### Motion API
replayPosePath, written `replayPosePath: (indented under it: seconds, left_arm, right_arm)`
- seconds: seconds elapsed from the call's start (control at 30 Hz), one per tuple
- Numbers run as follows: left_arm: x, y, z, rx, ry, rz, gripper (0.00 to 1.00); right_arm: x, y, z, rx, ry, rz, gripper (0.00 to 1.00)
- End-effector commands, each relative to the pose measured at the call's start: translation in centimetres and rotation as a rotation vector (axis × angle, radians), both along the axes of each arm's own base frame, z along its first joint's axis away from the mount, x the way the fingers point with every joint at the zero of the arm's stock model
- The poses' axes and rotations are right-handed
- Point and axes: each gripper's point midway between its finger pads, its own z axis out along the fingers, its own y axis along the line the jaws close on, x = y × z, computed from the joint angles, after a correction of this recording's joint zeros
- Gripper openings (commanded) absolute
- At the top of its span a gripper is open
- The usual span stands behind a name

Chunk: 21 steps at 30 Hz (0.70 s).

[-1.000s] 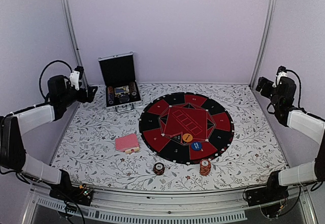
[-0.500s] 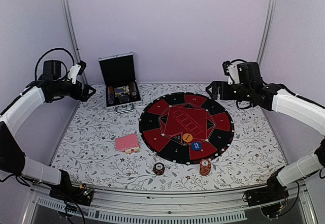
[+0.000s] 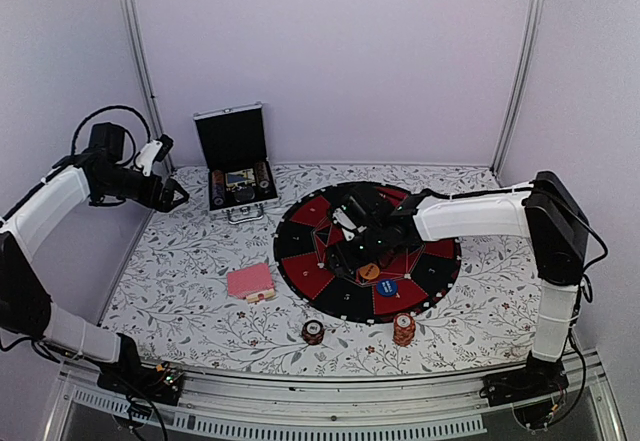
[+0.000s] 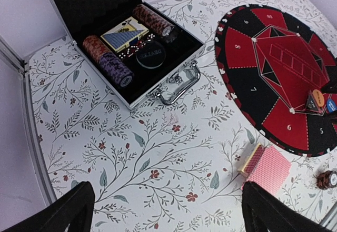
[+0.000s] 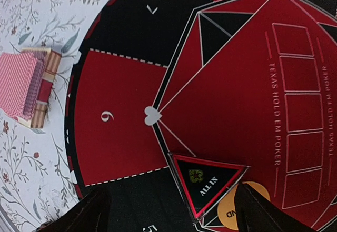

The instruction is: Distribute texas hold em gaming equipment

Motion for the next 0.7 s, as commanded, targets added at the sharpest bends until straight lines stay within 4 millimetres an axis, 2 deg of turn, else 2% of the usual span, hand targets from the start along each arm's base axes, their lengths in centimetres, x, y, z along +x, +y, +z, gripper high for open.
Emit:
replayPosePath:
  seconds: [0.0, 0.43, 0.5, 0.67]
  left_arm:
    - [-0.2, 0.1, 1.6, -0.017, -0.015, -0.007, 1.00]
    - [-0.5, -0.4, 1.8, -0.040, -0.011, -0.021, 1.00]
    - [-0.5, -0.5, 2.0, -0.043, -0.015, -0.026, 1.00]
    - [-0.8, -0.7, 1.9, -0.051, -0.011, -0.042, 1.00]
  right_arm:
    - [0.5, 0.1, -1.0, -0.040, 0.003, -0.006, 0.82]
    - [0.4, -0.6, -3.8, -0.103, 0.026, -0.011, 0.67]
    - [0.3, -0.9, -4.0, -0.111, 0.025, -0.021, 0.67]
    - [-0.2, -1.8, -4.1, -0.109, 0.029, -0.044, 0.74]
